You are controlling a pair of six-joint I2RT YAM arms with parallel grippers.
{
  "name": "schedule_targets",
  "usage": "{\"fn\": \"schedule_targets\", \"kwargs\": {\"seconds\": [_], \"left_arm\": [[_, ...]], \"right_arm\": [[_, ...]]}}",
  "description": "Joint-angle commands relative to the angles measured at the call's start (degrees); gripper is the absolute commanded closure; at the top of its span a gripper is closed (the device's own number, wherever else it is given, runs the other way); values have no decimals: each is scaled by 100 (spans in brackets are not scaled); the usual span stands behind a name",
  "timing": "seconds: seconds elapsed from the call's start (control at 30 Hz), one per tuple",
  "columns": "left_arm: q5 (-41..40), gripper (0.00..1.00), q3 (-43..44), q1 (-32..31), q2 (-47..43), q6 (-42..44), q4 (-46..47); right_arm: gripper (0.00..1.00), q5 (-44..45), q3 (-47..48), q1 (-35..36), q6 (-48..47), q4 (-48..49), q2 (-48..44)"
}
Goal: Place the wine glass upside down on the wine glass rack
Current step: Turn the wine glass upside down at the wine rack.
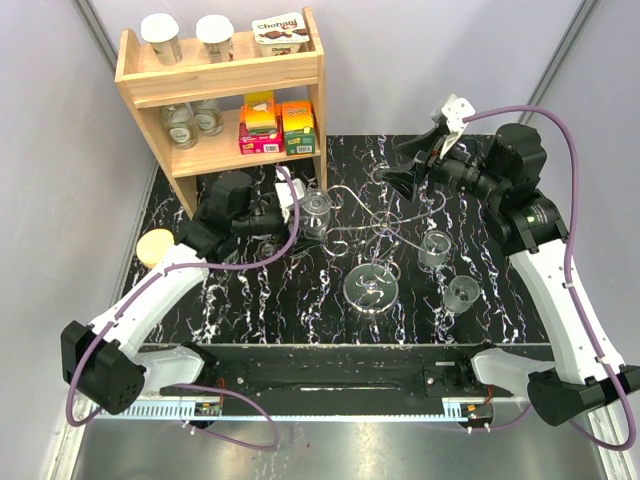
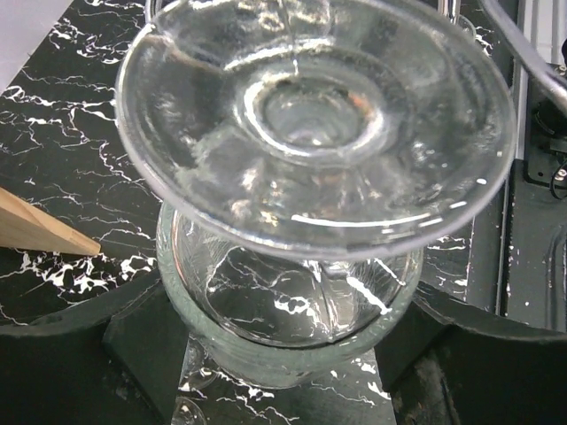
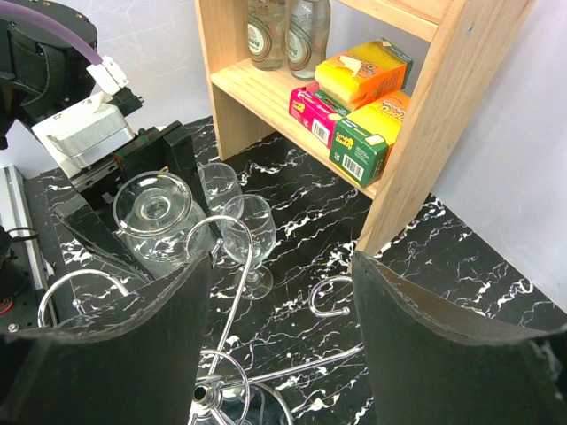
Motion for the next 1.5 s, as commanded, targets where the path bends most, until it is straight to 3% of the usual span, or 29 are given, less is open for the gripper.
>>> {"fn": "schedule_targets", "kwargs": {"seconds": [0.0, 0.37, 1.13, 1.47], "left_arm": [[282, 100, -118, -60, -154, 39, 1142], [142, 100, -74, -508, 83, -5, 1459], [-148, 100, 286, -596, 751, -400, 2180], [-52, 100, 119, -728, 646, 21, 2031]], "right_arm": [[30, -17, -48, -57, -98, 65, -10], [30, -96, -101, -127, -71, 109, 78], [29, -167, -241, -163, -124, 118, 60], [29, -360, -338, -171, -142, 126, 69]]}}
